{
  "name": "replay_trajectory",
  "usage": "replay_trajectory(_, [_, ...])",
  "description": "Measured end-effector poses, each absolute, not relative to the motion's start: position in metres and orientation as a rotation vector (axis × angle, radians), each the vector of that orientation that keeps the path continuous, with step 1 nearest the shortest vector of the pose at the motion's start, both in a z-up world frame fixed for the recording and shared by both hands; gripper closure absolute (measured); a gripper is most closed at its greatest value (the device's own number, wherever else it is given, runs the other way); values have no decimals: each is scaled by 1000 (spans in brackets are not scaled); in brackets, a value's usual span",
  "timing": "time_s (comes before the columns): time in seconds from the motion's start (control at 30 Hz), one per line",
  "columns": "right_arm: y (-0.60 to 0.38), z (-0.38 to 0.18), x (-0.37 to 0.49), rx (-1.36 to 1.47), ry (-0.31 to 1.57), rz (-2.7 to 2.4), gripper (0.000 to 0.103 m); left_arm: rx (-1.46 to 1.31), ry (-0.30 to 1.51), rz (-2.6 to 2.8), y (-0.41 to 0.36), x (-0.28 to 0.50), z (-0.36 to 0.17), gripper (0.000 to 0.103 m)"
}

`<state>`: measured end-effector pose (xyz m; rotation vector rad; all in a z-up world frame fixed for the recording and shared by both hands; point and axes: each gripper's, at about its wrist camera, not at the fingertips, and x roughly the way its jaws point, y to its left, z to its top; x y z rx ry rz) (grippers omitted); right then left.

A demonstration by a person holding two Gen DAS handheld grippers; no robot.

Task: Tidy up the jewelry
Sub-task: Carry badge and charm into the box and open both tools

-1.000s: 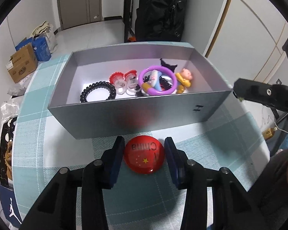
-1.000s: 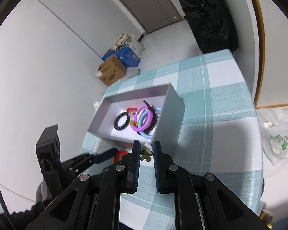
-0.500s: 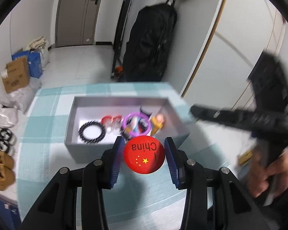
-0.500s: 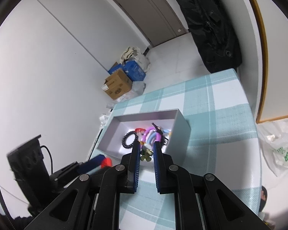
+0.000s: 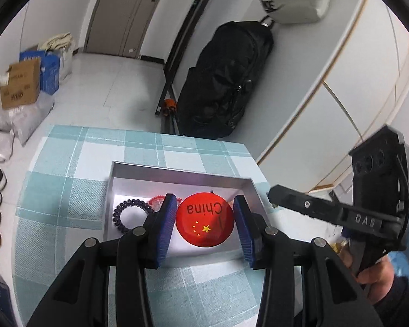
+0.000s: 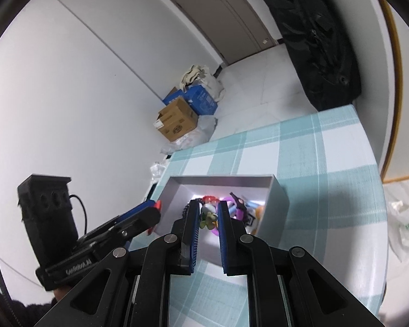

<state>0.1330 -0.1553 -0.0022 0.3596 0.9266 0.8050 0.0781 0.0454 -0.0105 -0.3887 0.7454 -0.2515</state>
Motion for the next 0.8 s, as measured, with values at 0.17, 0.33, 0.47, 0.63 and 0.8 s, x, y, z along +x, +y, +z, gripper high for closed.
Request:
replay_trajectory(0.17, [-147, -7, 142, 347, 948, 810, 91, -472, 755, -253, 56, 89, -13, 66])
replay_trajectory(0.33, [-136, -9, 144, 310, 956, 830, 91, -536, 768, -246, 64, 94, -19, 66])
replay_trajectory(0.47, [-126, -10, 145, 266, 953, 850, 91, -540, 792, -247, 64, 102, -23, 66])
replay_trajectory(0.63, [-125, -9, 147, 253, 940, 864, 91, -531, 806, -278, 60, 106, -23, 66])
replay_trajectory(0.8, [-127, -12, 151, 259, 953, 846, 91, -543, 822, -297, 57, 110, -26, 66])
